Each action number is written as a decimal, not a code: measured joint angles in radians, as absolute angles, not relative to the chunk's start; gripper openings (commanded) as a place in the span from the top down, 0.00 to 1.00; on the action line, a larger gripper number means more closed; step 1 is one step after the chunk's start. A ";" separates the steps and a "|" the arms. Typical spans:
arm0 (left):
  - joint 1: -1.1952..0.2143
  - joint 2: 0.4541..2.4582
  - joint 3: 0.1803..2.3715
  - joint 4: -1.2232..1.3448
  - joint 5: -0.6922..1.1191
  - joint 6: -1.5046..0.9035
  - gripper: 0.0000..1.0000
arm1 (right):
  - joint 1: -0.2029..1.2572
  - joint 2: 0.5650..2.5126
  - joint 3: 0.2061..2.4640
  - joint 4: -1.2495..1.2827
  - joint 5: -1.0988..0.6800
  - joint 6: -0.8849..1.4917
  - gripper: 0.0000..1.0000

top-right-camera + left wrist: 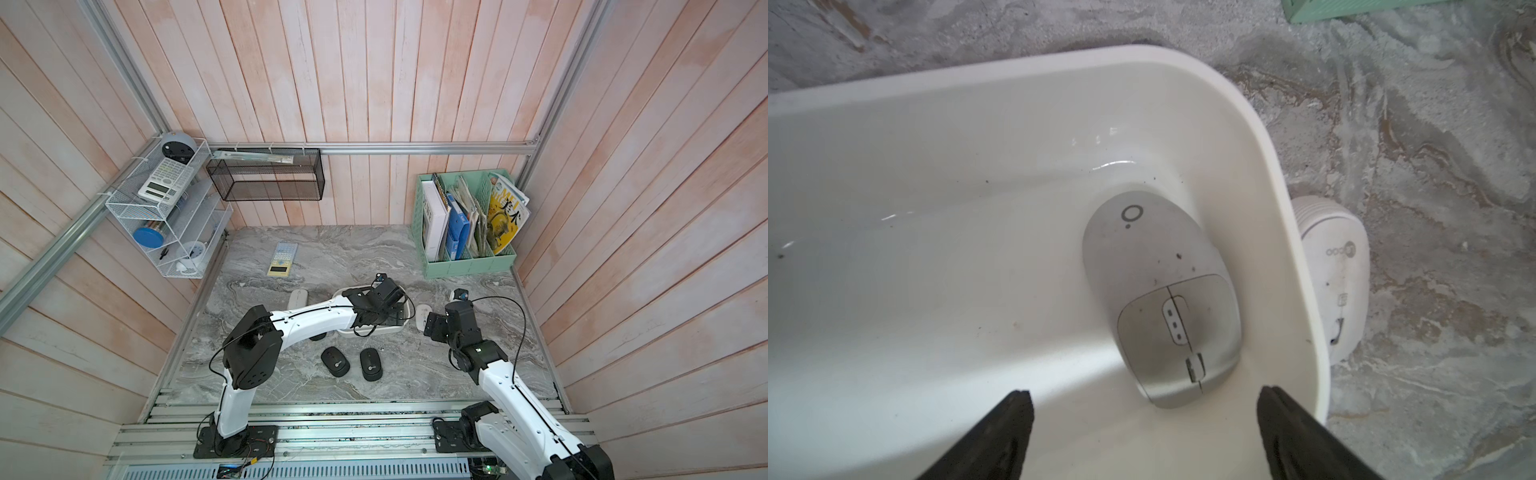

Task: Take out the mouse from the storage box
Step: Pick up the mouse from the storage box.

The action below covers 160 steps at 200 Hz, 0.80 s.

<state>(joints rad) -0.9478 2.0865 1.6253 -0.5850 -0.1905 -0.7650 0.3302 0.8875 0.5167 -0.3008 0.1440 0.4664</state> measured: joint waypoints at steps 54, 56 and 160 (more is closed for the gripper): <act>-0.947 2.168 1.684 -0.588 -0.180 -0.779 0.14 | 0.330 0.890 0.517 -0.298 0.144 0.471 0.11; -0.947 2.170 1.685 -0.588 -0.180 -0.779 0.14 | 0.330 0.890 0.517 -0.298 0.144 0.471 0.11; -0.899 2.141 1.620 -0.590 -0.252 -0.785 0.17 | 0.330 0.913 0.517 -0.284 0.143 0.471 0.11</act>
<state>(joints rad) -0.8989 2.1414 1.6196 -0.5903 -0.2520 -0.7849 0.3302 0.9131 0.5167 -0.2840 0.1432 0.4713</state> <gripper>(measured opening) 0.792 0.892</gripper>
